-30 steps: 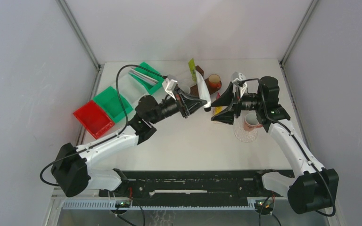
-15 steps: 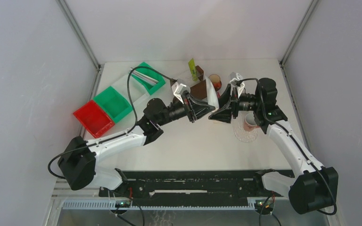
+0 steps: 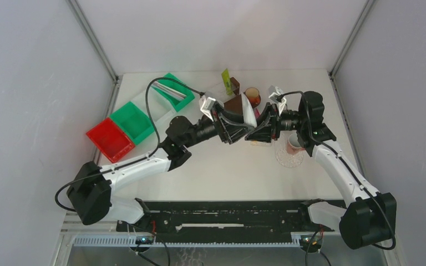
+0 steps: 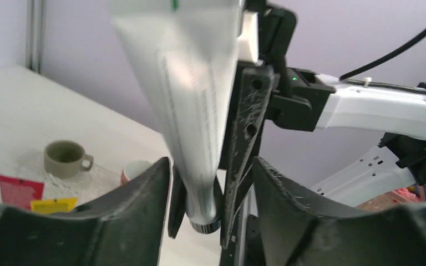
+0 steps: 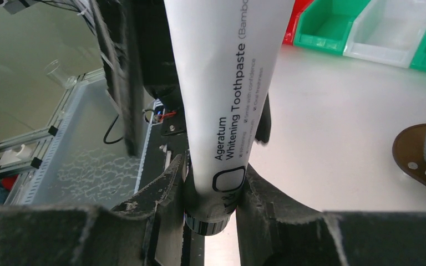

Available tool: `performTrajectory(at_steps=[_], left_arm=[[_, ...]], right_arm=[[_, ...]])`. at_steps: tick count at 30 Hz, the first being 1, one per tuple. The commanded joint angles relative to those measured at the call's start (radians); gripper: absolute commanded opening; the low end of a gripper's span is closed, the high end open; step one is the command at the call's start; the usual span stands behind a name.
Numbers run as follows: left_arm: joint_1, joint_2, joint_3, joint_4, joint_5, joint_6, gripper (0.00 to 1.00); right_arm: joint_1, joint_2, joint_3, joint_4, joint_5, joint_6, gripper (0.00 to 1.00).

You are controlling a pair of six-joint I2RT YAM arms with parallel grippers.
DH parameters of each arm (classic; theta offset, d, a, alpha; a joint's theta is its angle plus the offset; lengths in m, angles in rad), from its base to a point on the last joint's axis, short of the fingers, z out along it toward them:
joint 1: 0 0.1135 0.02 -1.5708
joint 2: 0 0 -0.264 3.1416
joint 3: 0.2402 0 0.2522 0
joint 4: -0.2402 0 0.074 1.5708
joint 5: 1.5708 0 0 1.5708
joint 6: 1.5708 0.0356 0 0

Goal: Prepare toiletry sets of a toothbrush and toothpaste on the tray
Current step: Place the toothpaste in the toothpaste holder.

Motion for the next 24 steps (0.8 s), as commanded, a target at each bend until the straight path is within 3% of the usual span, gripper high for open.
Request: performTrajectory(at_steps=[1,7,9,14,24], left_arm=[[0.043,-0.081,-0.004,0.141,0.058,-0.009,0.65],[0.177,-0.134,-0.093,0.314,0.251,-0.045,0.96],[0.218,-0.13,-0.081,0.327,0.335,-0.062,1.0],[0.253,-0.044,0.031,0.337,0.547,-0.142,0.98],[0.212,0.128,0.169,0.593,0.635,-0.356,0.77]], right_arm=[[0.007,0.001,0.009,0.019,-0.049,-0.042,0.08],[0.029,0.001,0.01,-0.015,-0.105,-0.1,0.07],[0.043,0.003,0.02,-0.066,-0.134,-0.152,0.07],[0.071,0.006,0.039,-0.159,-0.187,-0.263,0.07],[0.105,0.025,0.039,-0.179,-0.21,-0.288,0.07]])
